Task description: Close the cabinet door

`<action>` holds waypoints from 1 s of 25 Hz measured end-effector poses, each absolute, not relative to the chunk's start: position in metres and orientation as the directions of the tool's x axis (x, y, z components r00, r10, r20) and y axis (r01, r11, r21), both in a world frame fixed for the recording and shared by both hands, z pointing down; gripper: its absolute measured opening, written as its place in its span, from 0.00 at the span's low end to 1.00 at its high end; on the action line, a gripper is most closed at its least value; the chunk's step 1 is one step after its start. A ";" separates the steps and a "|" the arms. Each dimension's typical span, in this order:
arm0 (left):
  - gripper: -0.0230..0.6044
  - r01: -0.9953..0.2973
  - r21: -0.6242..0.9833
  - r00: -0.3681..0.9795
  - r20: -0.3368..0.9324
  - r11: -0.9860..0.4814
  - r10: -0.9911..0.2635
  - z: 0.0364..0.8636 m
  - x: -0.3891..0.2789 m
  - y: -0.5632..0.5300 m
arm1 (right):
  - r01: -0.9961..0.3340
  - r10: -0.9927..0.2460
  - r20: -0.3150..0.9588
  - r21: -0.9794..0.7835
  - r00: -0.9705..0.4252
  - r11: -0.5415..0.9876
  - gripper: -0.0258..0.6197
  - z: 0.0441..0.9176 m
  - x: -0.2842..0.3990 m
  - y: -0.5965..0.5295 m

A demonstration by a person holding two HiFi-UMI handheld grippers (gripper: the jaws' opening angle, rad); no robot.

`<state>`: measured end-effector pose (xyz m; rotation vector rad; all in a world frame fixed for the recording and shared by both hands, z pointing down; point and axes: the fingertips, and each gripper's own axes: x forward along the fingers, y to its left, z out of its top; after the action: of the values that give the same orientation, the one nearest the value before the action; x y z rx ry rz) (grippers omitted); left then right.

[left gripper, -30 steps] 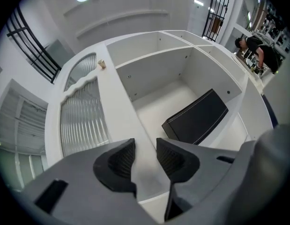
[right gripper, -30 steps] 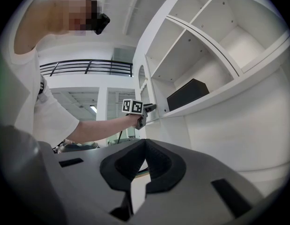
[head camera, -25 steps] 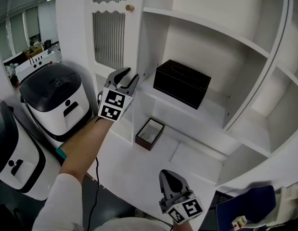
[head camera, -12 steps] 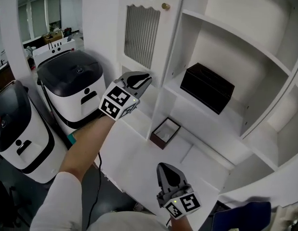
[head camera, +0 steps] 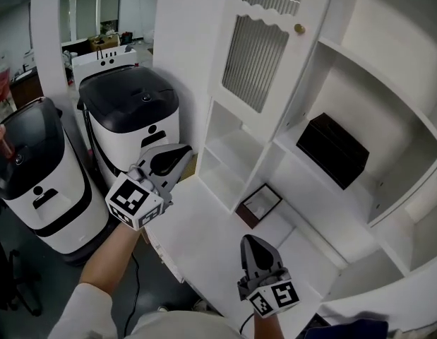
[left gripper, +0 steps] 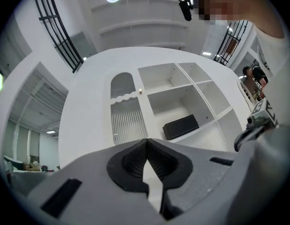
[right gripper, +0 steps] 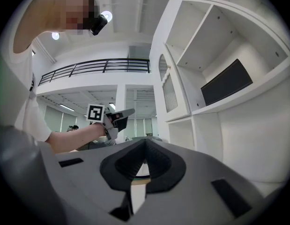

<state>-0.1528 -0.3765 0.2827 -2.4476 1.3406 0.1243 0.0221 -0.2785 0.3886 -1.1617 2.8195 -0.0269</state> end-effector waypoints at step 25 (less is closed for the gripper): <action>0.04 -0.999 0.022 0.040 -0.312 -0.050 -0.949 0.358 -0.314 -0.162 | -0.830 -0.830 0.010 -0.004 -0.558 0.558 0.04 0.399 0.095 -0.304</action>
<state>-0.3136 -0.1620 0.3583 -2.1099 2.0146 0.3597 0.0949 -0.3037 0.3985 -1.4798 2.7789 -0.0128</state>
